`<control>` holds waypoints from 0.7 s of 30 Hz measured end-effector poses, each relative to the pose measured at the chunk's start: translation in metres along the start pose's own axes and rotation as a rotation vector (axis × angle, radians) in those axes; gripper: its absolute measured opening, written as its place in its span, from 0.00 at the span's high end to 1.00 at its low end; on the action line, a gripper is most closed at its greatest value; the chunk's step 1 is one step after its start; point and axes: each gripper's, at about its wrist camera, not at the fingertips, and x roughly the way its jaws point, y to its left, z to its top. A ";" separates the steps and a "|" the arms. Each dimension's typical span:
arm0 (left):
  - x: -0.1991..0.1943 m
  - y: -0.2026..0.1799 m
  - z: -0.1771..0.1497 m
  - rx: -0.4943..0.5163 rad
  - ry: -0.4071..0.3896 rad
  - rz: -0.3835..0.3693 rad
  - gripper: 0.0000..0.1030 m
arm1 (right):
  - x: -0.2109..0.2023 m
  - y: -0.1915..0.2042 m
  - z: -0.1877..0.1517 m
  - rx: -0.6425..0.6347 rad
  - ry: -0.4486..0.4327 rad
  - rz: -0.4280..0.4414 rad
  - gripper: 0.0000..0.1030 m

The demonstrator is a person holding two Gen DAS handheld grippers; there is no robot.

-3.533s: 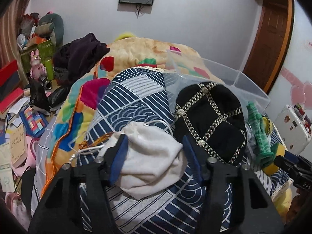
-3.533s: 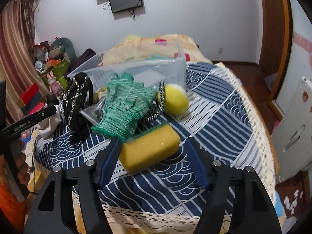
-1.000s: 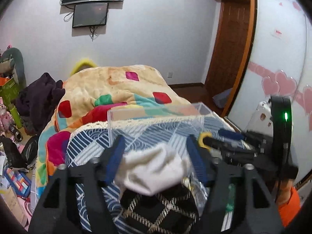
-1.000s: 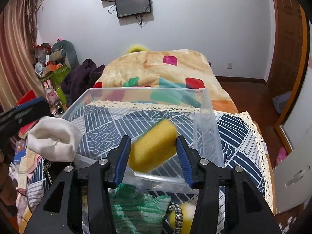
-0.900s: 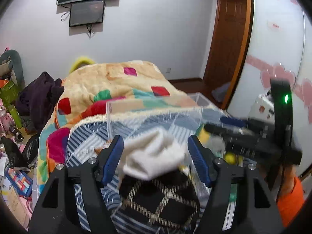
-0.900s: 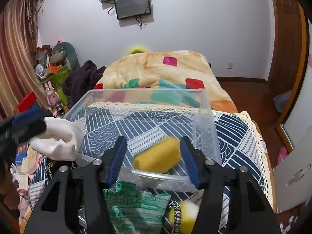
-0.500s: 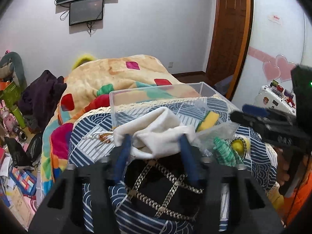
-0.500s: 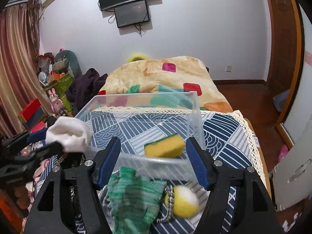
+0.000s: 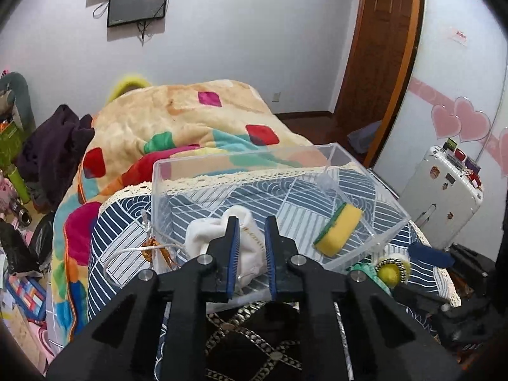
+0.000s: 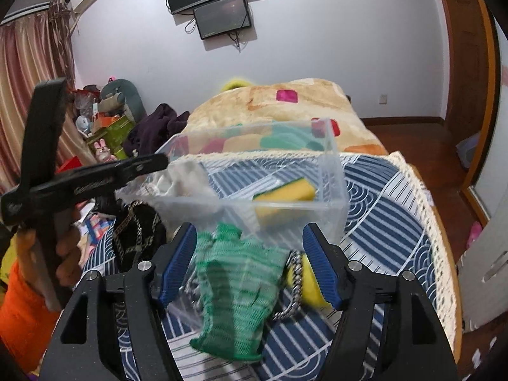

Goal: Organize soft objects
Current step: 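Drop the sponge into the clear box with the right tool while the left drops the white cloth in, then grasp the green knit glove with the right tool while the left tool grasps the black cap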

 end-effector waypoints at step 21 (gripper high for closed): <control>-0.021 -0.017 -0.082 0.029 0.029 0.128 0.16 | -0.008 0.014 -0.021 -0.041 -0.017 0.001 0.36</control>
